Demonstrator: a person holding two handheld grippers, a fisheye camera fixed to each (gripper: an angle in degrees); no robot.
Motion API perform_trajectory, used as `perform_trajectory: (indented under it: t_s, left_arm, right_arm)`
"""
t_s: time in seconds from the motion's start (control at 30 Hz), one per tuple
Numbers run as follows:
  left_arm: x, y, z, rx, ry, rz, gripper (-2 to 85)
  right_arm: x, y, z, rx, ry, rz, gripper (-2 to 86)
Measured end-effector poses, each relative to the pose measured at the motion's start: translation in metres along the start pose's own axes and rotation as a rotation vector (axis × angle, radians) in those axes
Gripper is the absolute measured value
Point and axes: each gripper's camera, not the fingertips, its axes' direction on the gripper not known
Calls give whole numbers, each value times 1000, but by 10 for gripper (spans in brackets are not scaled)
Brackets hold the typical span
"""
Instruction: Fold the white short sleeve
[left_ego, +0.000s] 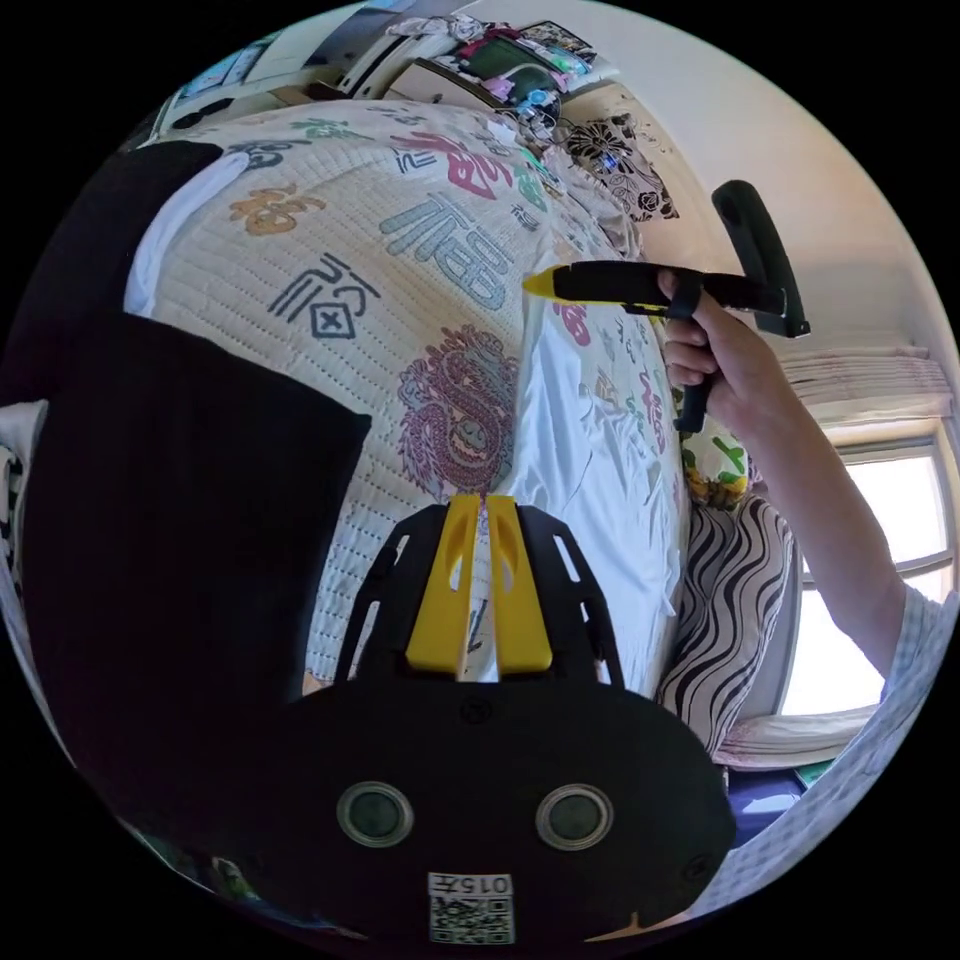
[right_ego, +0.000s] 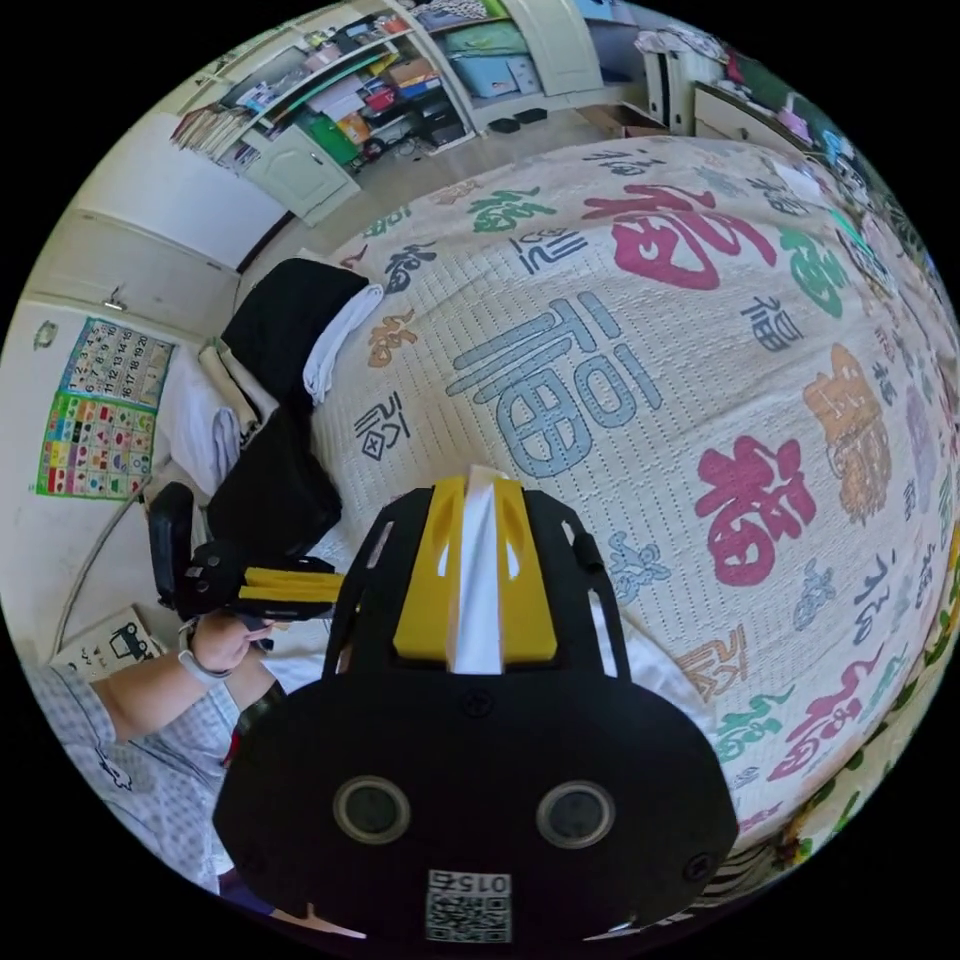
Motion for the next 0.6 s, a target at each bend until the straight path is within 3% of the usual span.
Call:
perform_trajectory:
  t_s: [0.17,0.27,0.6]
  left_arm:
    - [8,-19,2,-12,-39,28,68]
    - [6,-28,10,-70,-64,40,12]
    - [7,-27,-6,-86,-33,102,-6]
  right_arm:
    - [-6,-19,-6,-68,11,-17,63]
    - [3,-18,-10,-53,-30,20,61]
    - [20,-39,-18,-112,-98,63,53]
